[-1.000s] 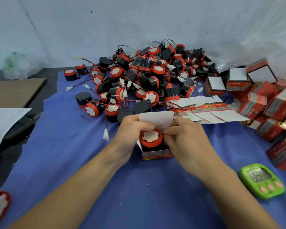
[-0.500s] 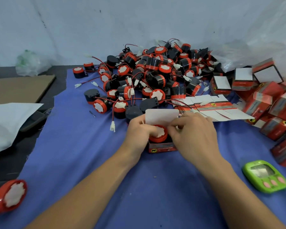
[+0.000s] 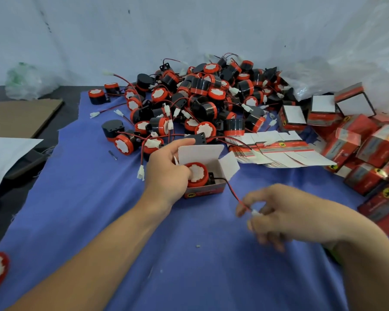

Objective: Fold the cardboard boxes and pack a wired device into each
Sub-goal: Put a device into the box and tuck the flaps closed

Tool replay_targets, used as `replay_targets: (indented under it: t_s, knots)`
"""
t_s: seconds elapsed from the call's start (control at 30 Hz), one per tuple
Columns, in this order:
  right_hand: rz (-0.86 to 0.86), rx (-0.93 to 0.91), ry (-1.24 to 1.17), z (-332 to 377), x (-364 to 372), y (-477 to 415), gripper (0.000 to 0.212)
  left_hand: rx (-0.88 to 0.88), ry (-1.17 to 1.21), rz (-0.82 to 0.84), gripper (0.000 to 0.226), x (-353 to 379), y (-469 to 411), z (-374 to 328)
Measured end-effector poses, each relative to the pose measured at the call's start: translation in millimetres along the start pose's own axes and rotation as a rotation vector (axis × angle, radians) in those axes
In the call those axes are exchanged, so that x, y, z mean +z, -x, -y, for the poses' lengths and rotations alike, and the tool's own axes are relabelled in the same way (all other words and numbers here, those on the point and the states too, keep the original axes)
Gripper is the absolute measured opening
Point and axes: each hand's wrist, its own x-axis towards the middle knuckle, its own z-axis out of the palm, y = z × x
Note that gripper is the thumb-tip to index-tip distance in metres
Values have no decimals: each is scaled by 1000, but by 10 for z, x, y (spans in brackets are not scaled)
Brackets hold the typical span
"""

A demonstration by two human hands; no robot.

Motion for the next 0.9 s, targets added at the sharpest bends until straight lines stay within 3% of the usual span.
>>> replay_targets:
  t_s: [0.1,0.2,0.33,0.4,0.53,0.7,0.9]
  knots:
    - [-415,-114,-250,27,-17,-79,9,107,-124,-22,66,44,57,1]
    - [-804,-239,-436,109,36,-158,17,212,-181,27,79,180,194,26]
    - [-1070,-322,-121,208,196,-223,17,178,-116,228,83,269,209,46]
    - [-1085,-336,-47,254,232,-248,19,184,-97,326,88,254,182,54]
    - [-948,-297,24,237,228,-314,19,152,-4,375,95,236,124,74]
    - [-972,-296,-112,113,179,-366,19,149,-53,426,97,107,-16,65]
    - [-854,-259,113,45,258,-600,26,115,-12,398,93,123,-23,102]
